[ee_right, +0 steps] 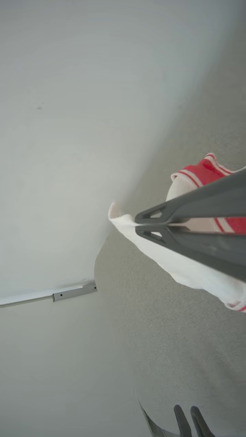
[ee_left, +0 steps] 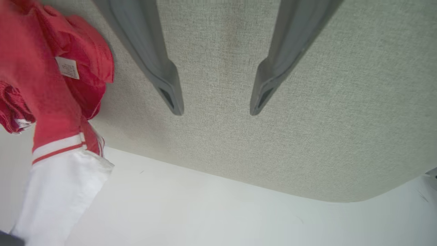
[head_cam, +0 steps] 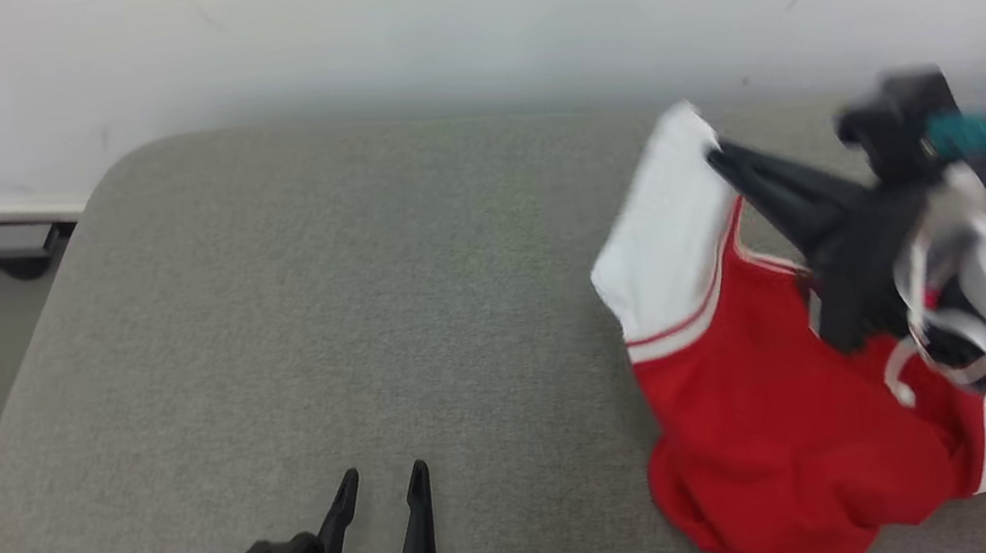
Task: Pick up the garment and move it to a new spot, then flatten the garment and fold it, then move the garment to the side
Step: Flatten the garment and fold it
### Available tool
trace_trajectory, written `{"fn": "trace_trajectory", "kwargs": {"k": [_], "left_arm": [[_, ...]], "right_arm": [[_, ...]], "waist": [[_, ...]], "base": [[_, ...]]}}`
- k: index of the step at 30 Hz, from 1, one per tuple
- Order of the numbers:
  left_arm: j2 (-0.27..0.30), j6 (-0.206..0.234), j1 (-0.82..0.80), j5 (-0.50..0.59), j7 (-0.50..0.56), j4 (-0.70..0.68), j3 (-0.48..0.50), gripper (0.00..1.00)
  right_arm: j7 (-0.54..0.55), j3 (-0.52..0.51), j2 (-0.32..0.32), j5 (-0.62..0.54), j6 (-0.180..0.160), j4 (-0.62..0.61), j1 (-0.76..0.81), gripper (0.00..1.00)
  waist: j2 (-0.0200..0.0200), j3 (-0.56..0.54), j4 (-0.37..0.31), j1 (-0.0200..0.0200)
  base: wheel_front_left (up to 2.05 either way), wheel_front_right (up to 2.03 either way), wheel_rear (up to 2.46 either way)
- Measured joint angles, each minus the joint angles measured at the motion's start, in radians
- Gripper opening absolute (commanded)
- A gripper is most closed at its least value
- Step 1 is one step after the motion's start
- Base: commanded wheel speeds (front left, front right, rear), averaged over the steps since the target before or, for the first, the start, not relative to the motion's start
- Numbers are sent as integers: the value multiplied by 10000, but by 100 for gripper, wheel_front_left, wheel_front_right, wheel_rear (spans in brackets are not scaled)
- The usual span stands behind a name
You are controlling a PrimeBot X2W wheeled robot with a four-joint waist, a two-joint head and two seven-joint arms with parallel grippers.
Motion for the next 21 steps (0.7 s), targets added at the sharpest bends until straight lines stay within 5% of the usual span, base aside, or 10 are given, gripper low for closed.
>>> {"fn": "trace_trajectory", "kwargs": {"k": [2, 10, 21], "left_arm": [[35, 63, 174, 0, -2, -12, 21, 100], [257, 148, 720, 0, -2, -188, 52, 100], [159, 157, 717, 10, 35, -493, -173, 100]], "right_arm": [[-359, -151, -435, -86, -86, -602, 930, 0], [-1576, -888, -1605, -205, -1294, -2552, 4147, 0], [-2109, -1187, -2754, 84, -2059, -2393, 7313, 0]], "waist": [[0, -91, -143, 0], [0, -375, -837, 0], [0, -505, -1615, -1]], "base": [[0, 0, 0], [0, 0, 0], [0, 0, 0]]}}
